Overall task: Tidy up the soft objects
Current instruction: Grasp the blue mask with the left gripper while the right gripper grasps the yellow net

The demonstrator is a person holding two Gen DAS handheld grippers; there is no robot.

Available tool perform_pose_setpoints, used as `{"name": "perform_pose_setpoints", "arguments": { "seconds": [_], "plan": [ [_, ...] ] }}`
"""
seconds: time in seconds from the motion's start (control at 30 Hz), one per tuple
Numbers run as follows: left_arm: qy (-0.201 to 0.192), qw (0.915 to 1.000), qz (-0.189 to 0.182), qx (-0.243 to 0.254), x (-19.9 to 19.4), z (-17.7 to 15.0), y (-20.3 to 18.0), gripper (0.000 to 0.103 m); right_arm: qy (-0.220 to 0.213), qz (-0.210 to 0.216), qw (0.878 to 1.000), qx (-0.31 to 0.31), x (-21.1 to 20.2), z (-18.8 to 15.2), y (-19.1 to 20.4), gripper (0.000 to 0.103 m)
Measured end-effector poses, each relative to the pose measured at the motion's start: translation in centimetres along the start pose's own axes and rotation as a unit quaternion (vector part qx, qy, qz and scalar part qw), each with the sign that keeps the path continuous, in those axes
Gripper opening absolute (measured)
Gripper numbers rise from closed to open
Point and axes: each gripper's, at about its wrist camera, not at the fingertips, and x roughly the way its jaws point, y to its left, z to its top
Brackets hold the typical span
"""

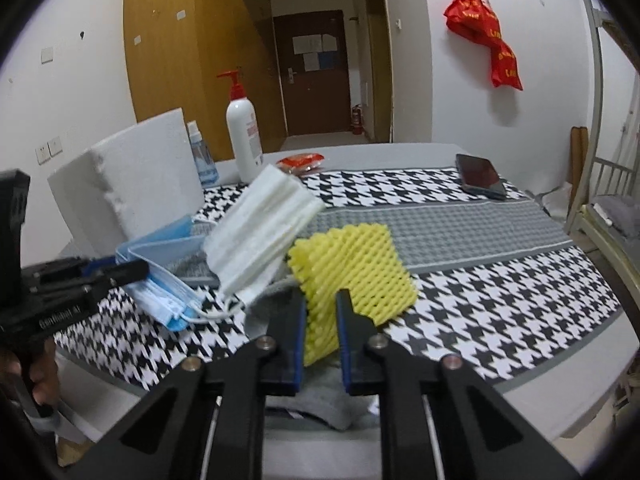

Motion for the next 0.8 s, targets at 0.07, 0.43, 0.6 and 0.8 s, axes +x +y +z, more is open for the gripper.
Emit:
{"name": "perform_pose_setpoints", "arguments": {
  "seconds": [0.07,0.43,0.6,0.8],
  "plan": [
    [0.001,1.0,0.002,-0.002,0.0,0.0,0.1,0.024,0.003,-0.009,1.0,0.002,0.0,-0.4,-0.4,0.041],
    [-0.006,1.0,0.0,-0.008,-0.5,-0.4,0.3,0.024,-0.029,-0.041,0.998,0.022,-0.4,1.1,-1.3,0.073],
    [-0.004,1.0,-0.001,-0.006,-0.5,-0.5,0.3,0.024,0.002,-0.073,0.997,0.035,1.7,0.9,-2.0,0.073],
    [-0.008,1.0,-0.005,-0.002,-0.6,-0.5,0.0,0.024,0.046,-0.074,0.995,0.055,3.8,0.5,-2.8,0.073]
  ]
}}
